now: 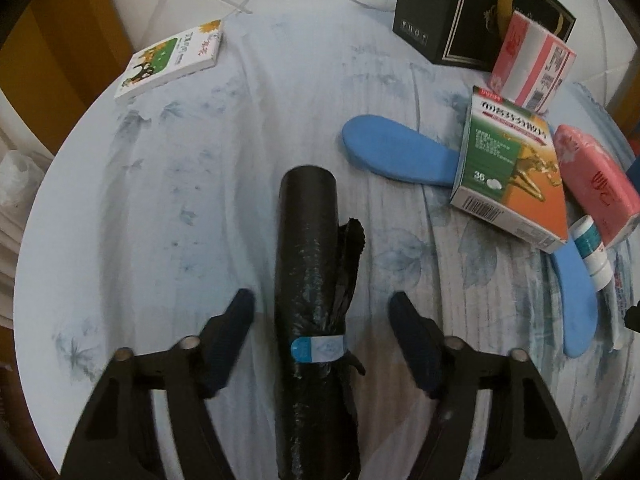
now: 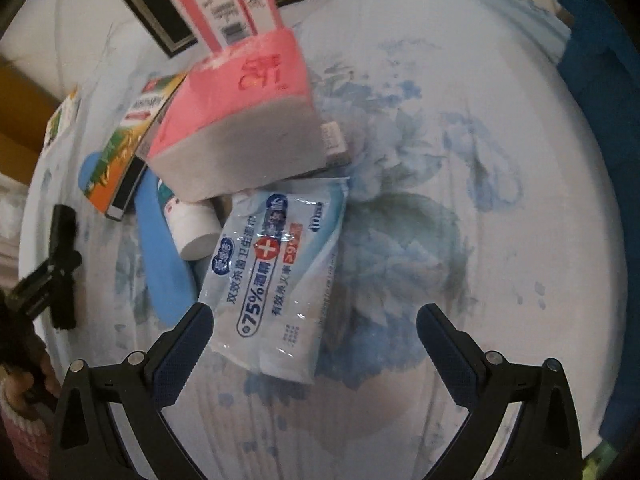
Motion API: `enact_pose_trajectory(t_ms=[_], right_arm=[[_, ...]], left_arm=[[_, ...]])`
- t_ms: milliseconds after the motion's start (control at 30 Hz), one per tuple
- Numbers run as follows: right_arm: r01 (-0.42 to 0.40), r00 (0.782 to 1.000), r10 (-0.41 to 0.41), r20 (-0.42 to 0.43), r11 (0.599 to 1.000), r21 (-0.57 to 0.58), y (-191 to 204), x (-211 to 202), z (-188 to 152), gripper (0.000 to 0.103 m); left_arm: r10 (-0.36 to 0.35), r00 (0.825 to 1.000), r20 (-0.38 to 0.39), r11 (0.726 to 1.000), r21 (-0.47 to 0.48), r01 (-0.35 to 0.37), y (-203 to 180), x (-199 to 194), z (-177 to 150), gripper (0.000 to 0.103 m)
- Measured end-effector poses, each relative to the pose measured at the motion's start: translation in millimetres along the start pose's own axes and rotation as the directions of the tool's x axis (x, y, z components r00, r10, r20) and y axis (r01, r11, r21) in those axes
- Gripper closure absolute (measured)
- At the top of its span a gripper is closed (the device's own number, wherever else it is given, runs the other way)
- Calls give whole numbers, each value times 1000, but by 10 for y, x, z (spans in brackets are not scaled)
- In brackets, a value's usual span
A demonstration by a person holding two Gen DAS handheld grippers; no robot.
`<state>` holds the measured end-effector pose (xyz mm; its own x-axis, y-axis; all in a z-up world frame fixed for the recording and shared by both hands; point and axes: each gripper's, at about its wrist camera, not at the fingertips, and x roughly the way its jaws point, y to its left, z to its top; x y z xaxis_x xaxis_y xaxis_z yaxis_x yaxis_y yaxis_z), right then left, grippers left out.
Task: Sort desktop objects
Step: 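Grasp the black rolled bag with the left tool while the right tool grasps the wet-wipes packet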
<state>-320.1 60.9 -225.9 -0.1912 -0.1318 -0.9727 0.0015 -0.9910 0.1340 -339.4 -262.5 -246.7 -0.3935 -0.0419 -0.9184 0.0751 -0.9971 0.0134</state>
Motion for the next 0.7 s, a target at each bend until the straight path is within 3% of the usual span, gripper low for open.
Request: enact_pose_trajectory(t_ms=[167,233,500,567,600,633,700], right_arm=[[27,999,-27,18,999,-40,146,20,34,5],[30,999,-29,23,998,-55,212,28,47,16],[60,998,-61,-21,996,-66,243,245,35,18],[71,997,-71,-2,994,-88,249,218,12,32],[75,997,-74,8,992,-97,251,190,1,53],[66,998,-65,17,993,-97,244,154,-8,65],[57,998,-54,32,994,-94,214,75,-32,76]], left_arm=[[24,1000,-2,999,45,-24,-96,-57,19,60],[-2,1000,-3,999,46,2,-117,-105,4,62],[-32,999,-17,999,31,33,-171,-28,-33,62],[-48,999,-16,998,28,48,-177,-44,-54,69],[-59,998,-18,998,28,59,-192,-56,-78,69],[-71,997,-20,997,31,72,-223,-78,-116,69],[-90,996,-24,995,38,91,-291,-142,-186,69]])
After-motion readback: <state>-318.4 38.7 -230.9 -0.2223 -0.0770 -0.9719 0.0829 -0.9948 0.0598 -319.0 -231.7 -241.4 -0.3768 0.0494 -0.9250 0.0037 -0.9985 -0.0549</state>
